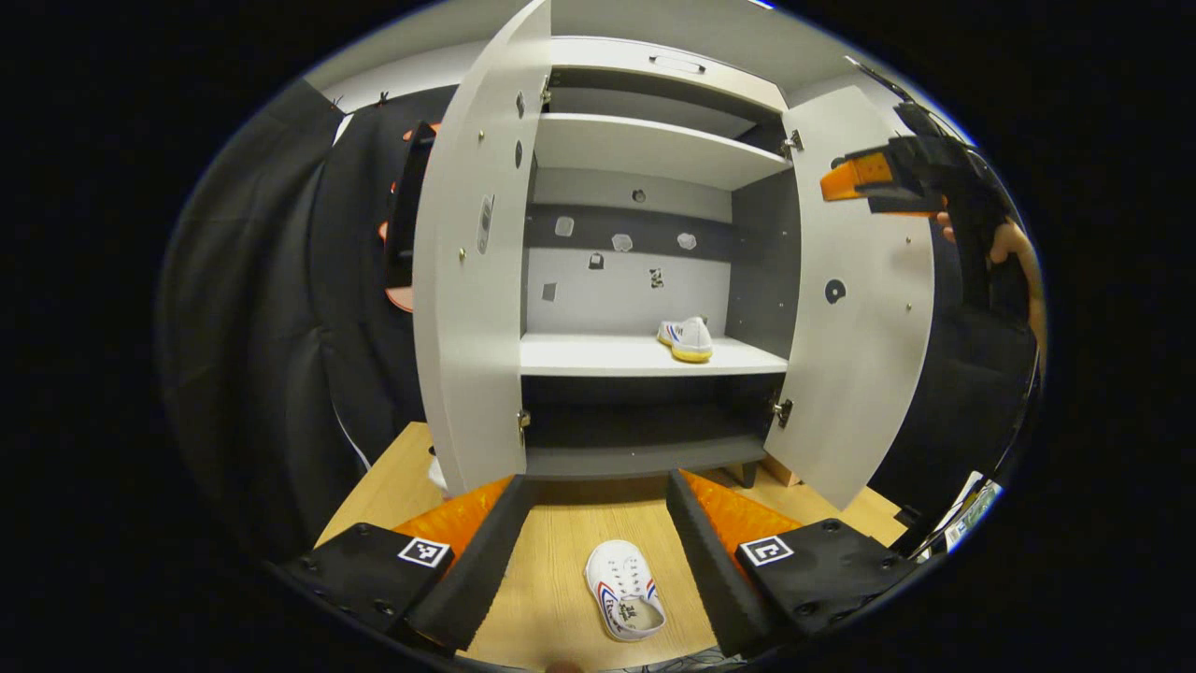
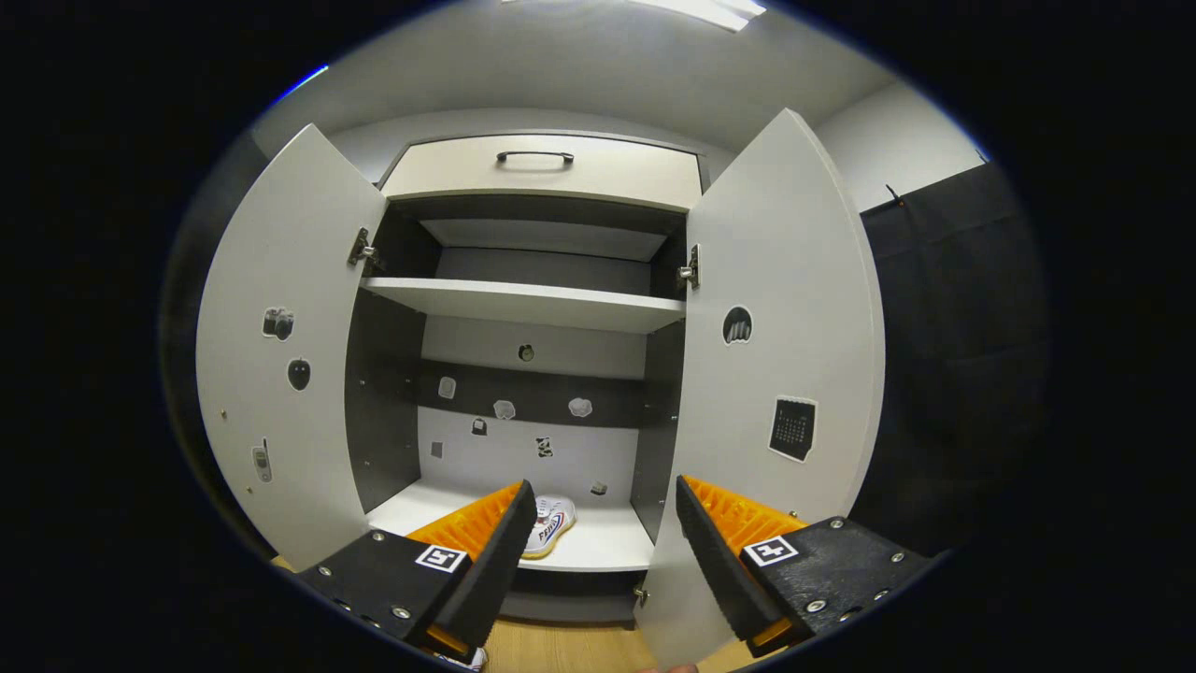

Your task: Grab one shoe with the right hand and put it into the shoe cabinet, grab the other shoe with the left hand and put it into the shoe cabinet; then close the right door with the right hand and the left door with the left hand.

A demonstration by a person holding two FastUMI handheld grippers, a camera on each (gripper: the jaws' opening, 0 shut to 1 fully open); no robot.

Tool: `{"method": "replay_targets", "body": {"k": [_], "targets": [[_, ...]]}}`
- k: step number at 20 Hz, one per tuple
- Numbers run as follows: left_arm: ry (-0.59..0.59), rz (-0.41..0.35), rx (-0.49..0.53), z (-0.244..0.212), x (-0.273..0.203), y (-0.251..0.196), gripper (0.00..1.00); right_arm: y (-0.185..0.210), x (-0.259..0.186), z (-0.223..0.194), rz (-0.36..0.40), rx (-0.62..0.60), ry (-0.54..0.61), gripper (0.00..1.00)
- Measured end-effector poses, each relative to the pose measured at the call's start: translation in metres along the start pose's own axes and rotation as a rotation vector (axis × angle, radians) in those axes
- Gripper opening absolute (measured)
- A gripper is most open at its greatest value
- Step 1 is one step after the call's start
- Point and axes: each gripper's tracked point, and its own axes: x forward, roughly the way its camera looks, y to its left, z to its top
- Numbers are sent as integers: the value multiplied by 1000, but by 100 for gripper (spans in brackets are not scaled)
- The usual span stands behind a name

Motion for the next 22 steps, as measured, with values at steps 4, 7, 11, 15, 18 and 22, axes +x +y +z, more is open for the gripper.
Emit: {"method": "replay_targets", "body": {"k": [4,7,11,15,18,22], "targets": [[127,-27,-33,-66,23,-9,97,-2,-10,3,15,-10,-5,92],[229,-20,-58,-113,39,-5,97,-8,-13,8,4,-44,-21,92],[348,-12,-27,-175,56,-1,98,-16,-20,12,-7,-50,-32,92],[489,-16,-59,-230,61,-1,98,-23,-26,12,-16,-53,-37,93],[543,-2,-42,-257,70,3,98,-26,-28,9,-17,-48,-29,94],[631,-2,-59,-286,76,2,91,-28,-29,4,-13,-37,-18,94]]}}
